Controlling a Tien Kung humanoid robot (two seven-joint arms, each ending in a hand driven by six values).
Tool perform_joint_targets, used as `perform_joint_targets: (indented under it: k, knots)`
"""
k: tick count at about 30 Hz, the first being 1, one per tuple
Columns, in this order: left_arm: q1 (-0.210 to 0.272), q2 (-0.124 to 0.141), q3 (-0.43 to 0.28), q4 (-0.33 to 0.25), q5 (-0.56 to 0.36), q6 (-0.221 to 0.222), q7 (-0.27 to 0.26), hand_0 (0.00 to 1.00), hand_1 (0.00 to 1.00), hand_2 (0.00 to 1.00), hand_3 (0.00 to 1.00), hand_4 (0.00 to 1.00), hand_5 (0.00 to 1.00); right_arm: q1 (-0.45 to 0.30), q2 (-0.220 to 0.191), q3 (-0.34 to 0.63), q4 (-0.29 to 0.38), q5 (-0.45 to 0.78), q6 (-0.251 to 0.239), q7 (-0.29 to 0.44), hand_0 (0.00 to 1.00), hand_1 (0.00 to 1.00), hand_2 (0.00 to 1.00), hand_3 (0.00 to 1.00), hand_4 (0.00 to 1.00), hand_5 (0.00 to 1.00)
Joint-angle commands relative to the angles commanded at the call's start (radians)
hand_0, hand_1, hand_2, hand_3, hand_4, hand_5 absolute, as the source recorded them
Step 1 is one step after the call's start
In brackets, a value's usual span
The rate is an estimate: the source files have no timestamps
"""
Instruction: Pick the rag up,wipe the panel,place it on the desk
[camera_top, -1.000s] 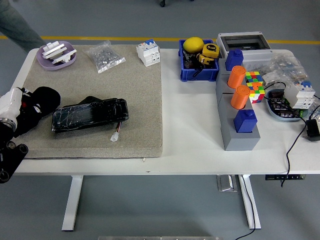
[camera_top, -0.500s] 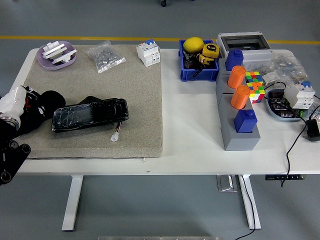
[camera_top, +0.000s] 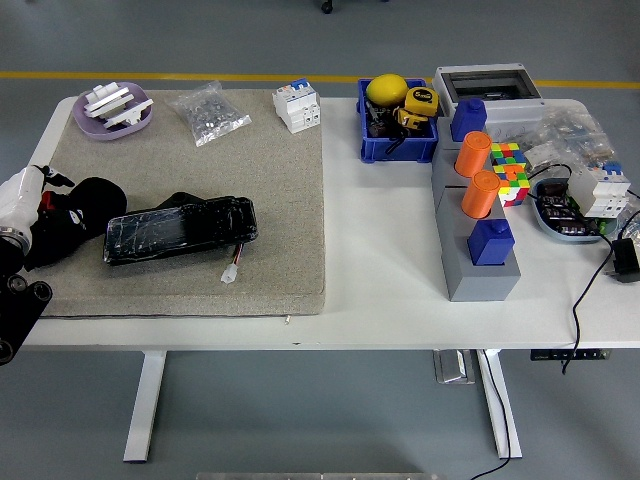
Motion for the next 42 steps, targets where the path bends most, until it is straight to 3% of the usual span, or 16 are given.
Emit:
perform_joint_targets:
  k: [14,21,22,24,27,28,42]
  knots:
    - [0.076,0.001,-0.092,-0.215,0.086,-0.035,0.041,0.838,0.839,0.796,0.645,0.884,0.223,-0.003,0.000,0.004,-0.001,-0.001,0.001,0.001,0.743,0.279,0.644,0.614,0.998,0.559]
    - [0.144,-0.025,-0.147,-0.390,0.094,-0.047,0.038,0.847,0.842,0.800,0.636,0.878,0.224,-0.006,0.002,0.010,-0.001,-0.003,0.000,0.001,0.745,0.280,0.644,0.613,0.998,0.557]
    - [0.152,-0.030,-0.149,-0.413,0.094,-0.049,0.036,0.866,0.852,0.807,0.701,0.948,0.350,-0.007,0.002,0.010,-0.001,-0.003,0.000,0.000,0.744,0.279,0.644,0.613,0.998,0.555]
    - [0.170,-0.044,-0.148,-0.459,0.089,-0.049,0.027,0.866,0.852,0.807,0.701,0.948,0.350,-0.008,0.003,0.012,-0.001,-0.004,0.000,0.000,0.744,0.279,0.644,0.613,0.998,0.555]
    - [0.185,-0.059,-0.139,-0.490,0.077,-0.052,0.015,0.866,0.852,0.807,0.701,0.948,0.350,-0.010,0.003,0.013,-0.001,-0.004,0.000,-0.001,0.744,0.279,0.644,0.613,0.998,0.555]
    - [0.188,-0.062,-0.134,-0.497,0.072,-0.055,0.013,0.881,0.859,0.816,0.759,0.998,0.455,-0.010,0.003,0.014,-0.001,-0.005,0.000,-0.001,0.742,0.279,0.644,0.612,0.998,0.551]
    - [0.215,-0.101,-0.071,-0.537,0.056,-0.022,-0.045,0.872,0.844,0.798,0.749,0.998,0.466,-0.013,0.005,0.009,0.000,-0.003,-0.002,0.001,0.743,0.279,0.644,0.612,0.998,0.548]
